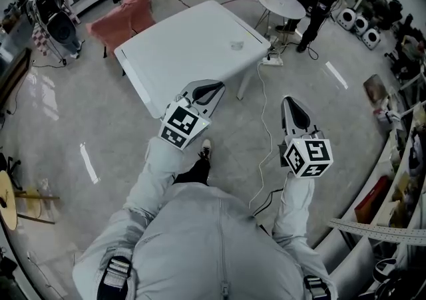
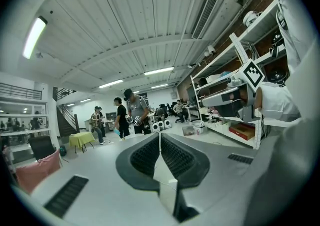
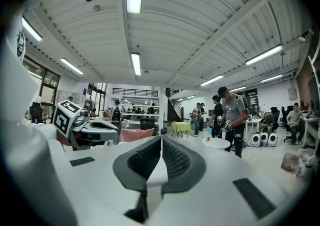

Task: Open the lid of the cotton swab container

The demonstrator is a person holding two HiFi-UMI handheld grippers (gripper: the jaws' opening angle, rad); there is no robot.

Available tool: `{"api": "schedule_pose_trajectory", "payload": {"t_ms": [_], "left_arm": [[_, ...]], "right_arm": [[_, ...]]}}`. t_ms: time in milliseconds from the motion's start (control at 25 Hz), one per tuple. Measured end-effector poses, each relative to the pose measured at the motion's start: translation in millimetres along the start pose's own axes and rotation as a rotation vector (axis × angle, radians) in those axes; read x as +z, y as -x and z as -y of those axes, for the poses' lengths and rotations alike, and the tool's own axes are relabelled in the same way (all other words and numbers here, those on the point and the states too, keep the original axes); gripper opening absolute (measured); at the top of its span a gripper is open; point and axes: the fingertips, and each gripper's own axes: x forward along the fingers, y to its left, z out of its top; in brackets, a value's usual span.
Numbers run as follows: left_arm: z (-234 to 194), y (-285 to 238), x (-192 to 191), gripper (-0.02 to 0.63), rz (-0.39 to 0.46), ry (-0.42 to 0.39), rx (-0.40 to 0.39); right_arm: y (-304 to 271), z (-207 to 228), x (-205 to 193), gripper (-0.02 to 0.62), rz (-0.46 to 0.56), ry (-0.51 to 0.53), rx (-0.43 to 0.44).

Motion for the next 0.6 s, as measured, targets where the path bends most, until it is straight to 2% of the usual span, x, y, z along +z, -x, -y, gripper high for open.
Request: {"api": "schedule_pose_trajectory", "payload": {"t_ms": [280,600], "left_arm": [[-54.6,-50.3,-8.6,0.026,0.012,0.004,0.009],[-136.3,-114.9,-18.8,0.026,0.004,0.02,-0.004]], "right_arm": [[-67.6,27.8,5.7,0.038,0.007,0.005,0.009],[-162.6,62.1,18.0,0.038,-0.009,-0.001,-0.005]]}}
